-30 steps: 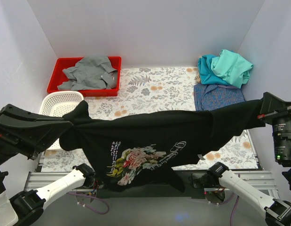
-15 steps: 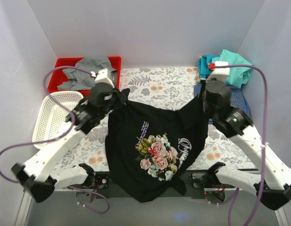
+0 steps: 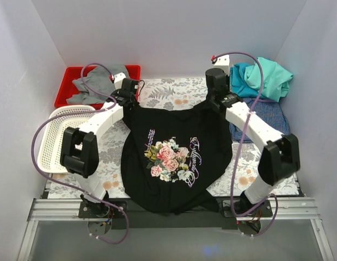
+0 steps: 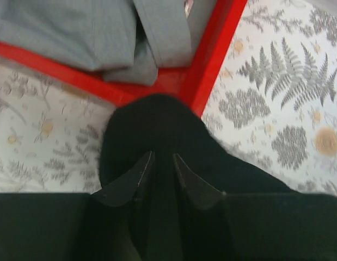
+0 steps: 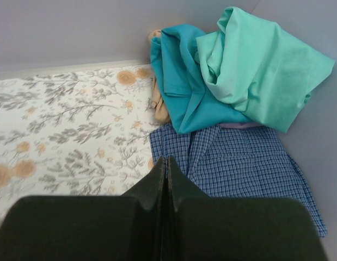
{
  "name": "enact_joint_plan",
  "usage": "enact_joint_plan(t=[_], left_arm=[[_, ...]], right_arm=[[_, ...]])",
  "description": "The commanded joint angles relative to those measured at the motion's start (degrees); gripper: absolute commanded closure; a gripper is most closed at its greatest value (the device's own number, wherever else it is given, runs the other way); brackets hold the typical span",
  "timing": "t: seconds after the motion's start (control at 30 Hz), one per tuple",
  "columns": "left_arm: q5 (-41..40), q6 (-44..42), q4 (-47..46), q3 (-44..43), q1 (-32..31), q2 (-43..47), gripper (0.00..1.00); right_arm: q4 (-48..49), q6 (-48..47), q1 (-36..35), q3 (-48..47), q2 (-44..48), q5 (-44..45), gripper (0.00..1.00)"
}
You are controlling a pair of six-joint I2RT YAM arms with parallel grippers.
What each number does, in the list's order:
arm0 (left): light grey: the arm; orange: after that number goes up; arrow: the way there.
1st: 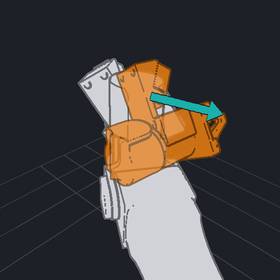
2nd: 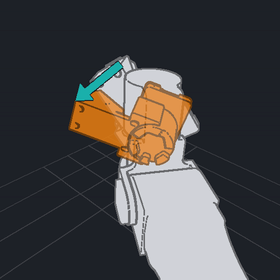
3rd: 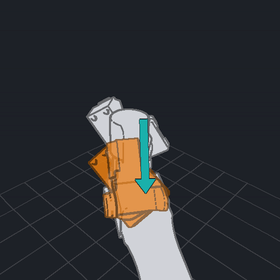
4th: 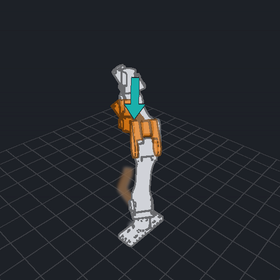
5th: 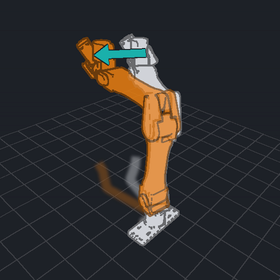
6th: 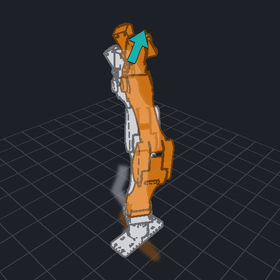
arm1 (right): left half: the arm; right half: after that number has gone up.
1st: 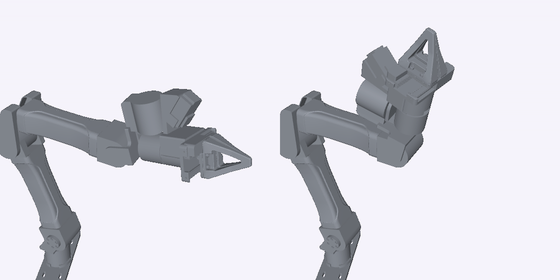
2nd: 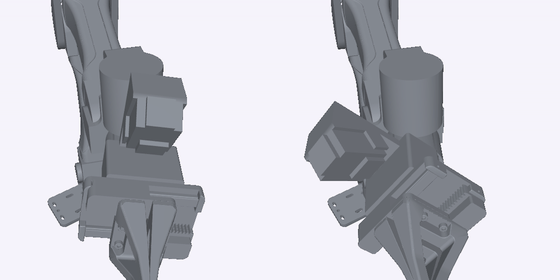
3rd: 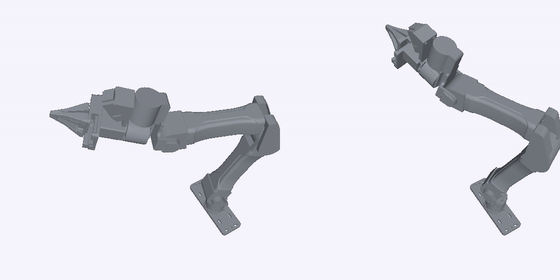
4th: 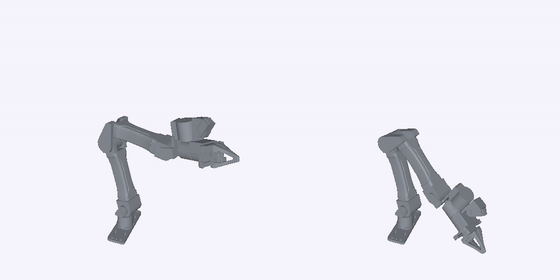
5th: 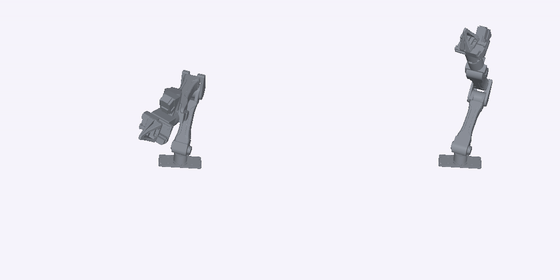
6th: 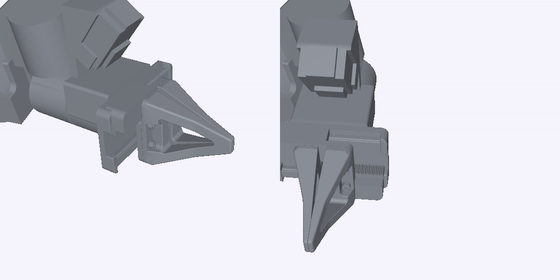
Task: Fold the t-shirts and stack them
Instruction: Flatten the tshirt out
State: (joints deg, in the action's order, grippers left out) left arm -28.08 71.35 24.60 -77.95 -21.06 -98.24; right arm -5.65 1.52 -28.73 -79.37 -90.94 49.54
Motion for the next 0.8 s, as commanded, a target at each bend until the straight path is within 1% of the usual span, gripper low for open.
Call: enact_joint_plan(t=[0.0,0.03,0.07,0.1,0.13,0.17,0.2,0.23,0.27,0.3,0.33,0.37,0.4,0.43,0.47,0.5,0.53,0.6,0.63,0.67,0.7,0.73,0.77], left_arm=[[0.7,-3.2,-9.1,-5.6,1.9,-3.2,0.81],[0.8,-5.1,-9.6,-7.0,2.0,-6.7,0.78],[2.7,-6.5,-9.4,-11.3,2.4,-8.3,0.68],[3.9,-7.3,-9.3,-13.3,2.6,-10.3,0.54],[4.7,-7.8,-8.4,-15.7,2.6,-13.7,0.48],[4.7,-7.1,-3.6,-20.9,2.6,-16.0,0.46],[2.3,-5.8,-0.3,-24.0,2.6,-17.6,0.46],[1.7,-4.9,2.2,-26.0,2.6,-18.7,0.46],[1.8,-4.5,4.3,-27.2,2.6,-19.2,0.46],[3.0,-4.2,4.7,-26.8,2.6,-18.6,0.45],[4.5,-3.9,4.7,-26.0,2.6,-17.3,0.46],[6.2,-3.4,4.4,-24.3,2.6,-13.3,0.45],[8.1,-4.0,1.4,-19.6,2.6,-10.5,0.45],[14.6,-4.6,-0.3,-16.8,2.6,-8.0,0.45],[18.5,-5.4,-1.9,-14.9,2.6,-5.8,0.45],[22.7,-6.4,-2.3,-11.6,2.5,-1.7,0.45],[27.9,-6.7,-2.6,-10.0,2.4,-0.1,0.45],[36.0,-7.0,-2.6,-5.8,2.3,3.7,0.45],[41.2,-6.6,-2.5,-4.5,2.2,4.6,0.45],[44.2,-6.1,-2.5,-2.7,2.1,5.3,0.45],[46.9,-5.6,-3.4,0.5,2.0,6.0,0.45],[48.7,-5.0,-4.0,2.3,1.8,6.0,0.46],[49.9,-4.3,-4.7,3.6,1.7,5.8,0.45]], right_arm=[[10.0,-1.3,4.0,-8.0,-6.2,3.4,0.99],[9.9,-1.3,4.7,-9.6,-7.3,3.7,0.99],[12.3,-1.3,5.8,-11.1,-8.4,3.7,0.99],[13.2,-2.8,6.3,-12.1,-10.6,3.5,0.99],[13.3,-3.2,6.6,-13.4,-12.0,3.3,0.99],[13.4,-4.1,7.3,-16.2,-13.5,1.9,0.93],[12.4,-5.4,7.6,-18.0,-16.4,-0.5,0.89],[11.1,-5.7,7.6,-19.5,-17.6,-1.2,0.85],[11.0,-6.9,7.6,-20.1,-18.2,-0.7,0.69],[10.8,-7.4,7.6,-19.9,-18.5,-1.8,0.58],[10.7,-7.4,7.6,-19.6,-18.1,-1.9,0.53],[10.6,-7.6,7.6,-19.0,-17.4,-2.5,0.49],[8.8,-7.6,7.6,-17.9,-15.5,-3.2,0.45],[7.2,-7.1,7.6,-17.7,-14.4,-3.1,0.44],[3.8,-6.3,7.6,-17.7,-13.3,-3.7,0.43],[0.4,-3.3,7.6,-17.9,-10.9,-4.9,0.43],[-7.9,-2.0,7.7,-18.0,-9.6,-7.8,0.43],[-15.6,5.6,7.6,-17.0,-5.3,-9.2,0.43],[-21.0,7.1,7.7,-13.0,-3.6,-12.4,0.43],[-23.2,8.7,7.8,-10.8,-1.7,-13.8,0.43],[-24.4,12.5,7.7,-7.9,2.6,-14.5,0.43],[-24.8,13.6,7.9,-0.9,4.8,-17.8,0.43],[-25.4,14.5,7.9,1.8,6.9,-20.3,0.43]])
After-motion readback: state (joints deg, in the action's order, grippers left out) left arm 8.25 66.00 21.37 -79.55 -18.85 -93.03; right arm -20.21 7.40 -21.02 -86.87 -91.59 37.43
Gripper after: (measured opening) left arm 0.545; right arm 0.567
